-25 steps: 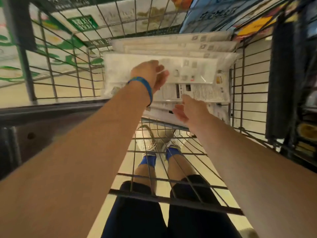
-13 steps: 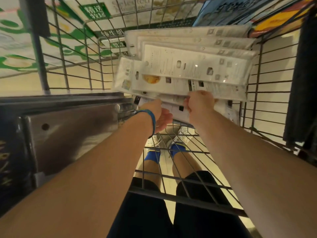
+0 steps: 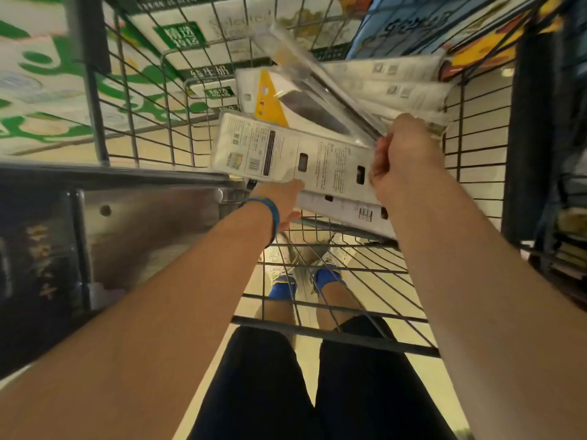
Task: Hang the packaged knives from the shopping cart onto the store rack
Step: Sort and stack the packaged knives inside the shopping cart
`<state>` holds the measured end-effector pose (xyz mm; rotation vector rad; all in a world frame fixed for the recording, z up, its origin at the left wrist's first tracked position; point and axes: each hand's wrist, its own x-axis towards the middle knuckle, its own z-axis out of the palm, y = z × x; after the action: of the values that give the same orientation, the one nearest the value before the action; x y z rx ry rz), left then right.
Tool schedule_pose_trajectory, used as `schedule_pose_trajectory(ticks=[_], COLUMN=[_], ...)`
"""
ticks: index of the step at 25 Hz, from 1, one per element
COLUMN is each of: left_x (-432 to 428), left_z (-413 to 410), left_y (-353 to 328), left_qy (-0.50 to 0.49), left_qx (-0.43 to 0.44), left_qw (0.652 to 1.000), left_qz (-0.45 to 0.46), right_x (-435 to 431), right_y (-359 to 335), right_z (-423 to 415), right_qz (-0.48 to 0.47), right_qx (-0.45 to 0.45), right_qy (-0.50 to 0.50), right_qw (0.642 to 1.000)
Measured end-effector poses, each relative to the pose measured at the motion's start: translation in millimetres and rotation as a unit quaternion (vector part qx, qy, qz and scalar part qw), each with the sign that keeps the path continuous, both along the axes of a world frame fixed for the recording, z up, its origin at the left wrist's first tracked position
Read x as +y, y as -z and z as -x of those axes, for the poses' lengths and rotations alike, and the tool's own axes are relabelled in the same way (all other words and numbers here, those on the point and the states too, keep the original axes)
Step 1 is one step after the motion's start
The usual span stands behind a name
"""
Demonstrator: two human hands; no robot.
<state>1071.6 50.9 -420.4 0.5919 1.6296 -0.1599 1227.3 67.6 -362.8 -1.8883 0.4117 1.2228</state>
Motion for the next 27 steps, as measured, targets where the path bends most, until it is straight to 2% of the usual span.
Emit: schedule_pose_trajectory(ticks=[2, 5, 7, 9, 12, 14, 17, 19, 22, 25, 27], left_x=[2.5, 0.4, 3.8, 17.1, 43.2, 52.2, 39.9, 25.5, 24.6, 33.5, 37.9], left_z=[0.5, 7.2, 15.7, 16.9, 5.3, -5.3, -16.6, -15.1, -1.2, 9.4, 3.7], left_y=[-12.1, -56.9, -89.5, -127.7, -192.4, -222.4, -247.5, -254.3, -265.6, -289.0, -317.4], left_qy=[0.04, -0.025, -0.029, 0.012, 0.021, 0.01, 0.038, 0.029, 0.059, 0.089, 0.064], left_qx=[-0.011, -0.078, -0.137, -0.143, -0.17, -0.208, -0.216, -0.208, -0.2, -0.183, -0.186], left_qw=[0.994, 0.973, 0.941, 0.912, 0.868, 0.862, 0.89, 0.889, 0.881, 0.87, 0.861], left_qz=[-0.105, -0.217, -0.307, -0.385, -0.466, -0.462, -0.399, -0.406, -0.426, -0.449, -0.47], right_x=[-12.6, -28.3, -32.3, -31.5, -30.9, -32.7, -43.9, -56.7, -73.0, -73.5, -67.5], right_y=[-21.7, -62.6, -86.4, -107.7, -140.3, -159.2, -179.2, -190.8, -217.2, -249.0, -269.9], right_z=[-1.9, -5.9, -8.0, -9.0, 0.5, 10.6, 18.7, 15.5, 4.9, -5.4, -13.2], right_qz=[-0.018, -0.043, -0.056, -0.057, -0.07, -0.081, -0.1, -0.104, -0.118, -0.108, -0.127], right_qx=[0.039, 0.106, 0.192, 0.292, 0.352, 0.342, 0.308, 0.313, 0.348, 0.328, 0.296], right_qy=[-0.003, -0.03, -0.041, -0.048, -0.067, -0.05, 0.001, 0.004, -0.062, -0.139, -0.144], right_qw=[0.999, 0.993, 0.979, 0.953, 0.931, 0.935, 0.946, 0.944, 0.928, 0.928, 0.936])
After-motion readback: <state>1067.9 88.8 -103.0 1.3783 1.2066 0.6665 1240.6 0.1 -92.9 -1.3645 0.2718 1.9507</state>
